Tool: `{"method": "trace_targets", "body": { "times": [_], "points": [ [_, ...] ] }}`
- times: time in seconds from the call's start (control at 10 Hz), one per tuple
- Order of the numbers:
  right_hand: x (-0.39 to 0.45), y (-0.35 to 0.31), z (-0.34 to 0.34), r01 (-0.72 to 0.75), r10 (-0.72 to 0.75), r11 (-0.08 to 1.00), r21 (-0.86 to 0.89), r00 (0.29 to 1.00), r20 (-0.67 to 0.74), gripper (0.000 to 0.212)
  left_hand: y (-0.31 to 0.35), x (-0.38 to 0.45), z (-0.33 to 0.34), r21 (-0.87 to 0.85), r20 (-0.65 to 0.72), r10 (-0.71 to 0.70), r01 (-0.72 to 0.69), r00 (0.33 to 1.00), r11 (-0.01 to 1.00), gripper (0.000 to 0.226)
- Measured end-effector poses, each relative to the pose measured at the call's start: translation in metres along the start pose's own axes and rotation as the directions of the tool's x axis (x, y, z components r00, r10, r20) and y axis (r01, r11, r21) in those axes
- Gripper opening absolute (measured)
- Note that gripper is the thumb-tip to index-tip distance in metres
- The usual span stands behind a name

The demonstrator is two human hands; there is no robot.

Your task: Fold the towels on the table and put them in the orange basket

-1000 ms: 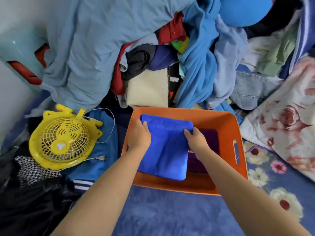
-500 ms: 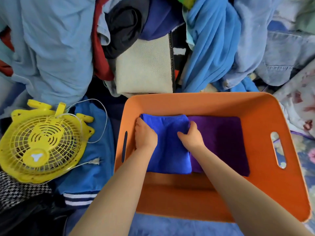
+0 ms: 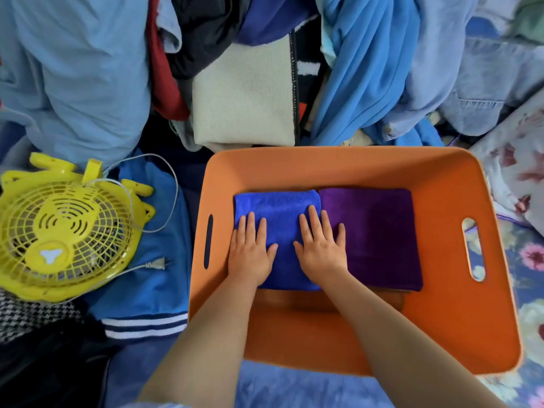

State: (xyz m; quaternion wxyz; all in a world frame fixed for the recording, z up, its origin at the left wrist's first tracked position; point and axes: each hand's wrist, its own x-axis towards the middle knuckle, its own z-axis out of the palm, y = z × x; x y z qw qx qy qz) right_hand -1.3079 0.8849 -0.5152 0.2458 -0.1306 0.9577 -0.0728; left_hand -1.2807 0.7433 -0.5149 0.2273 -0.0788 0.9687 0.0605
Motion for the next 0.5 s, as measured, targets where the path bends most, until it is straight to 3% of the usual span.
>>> {"method": "trace_targets", "body": {
  "times": [0.2, 0.3, 0.5],
  "points": [
    [0.001, 0.007, -0.023, 0.065, -0.058, 0.997, -0.03, 0.977, 0.203, 0.063, -0.001, 0.007, -0.015, -0.02, 0.179, -0.02, 0.024, 0.984, 1.0, 0.065],
    [-0.009, 0.01, -0.04, 0.05, -0.072, 0.995, 0.09, 0.961, 0.266, 0.058, 0.009, -0.003, -0.033, -0.008, 0.171, -0.027, 0.029, 0.985, 1.0, 0.063],
    [-0.056, 0.027, -0.076, 0.077, -0.13, 0.969, 0.233, 0.967, 0.22, 0.033, 0.031, -0.058, -0.067, -0.028, 0.101, 0.139, -0.137, 0.985, 0.99, 0.031]
  ]
}}
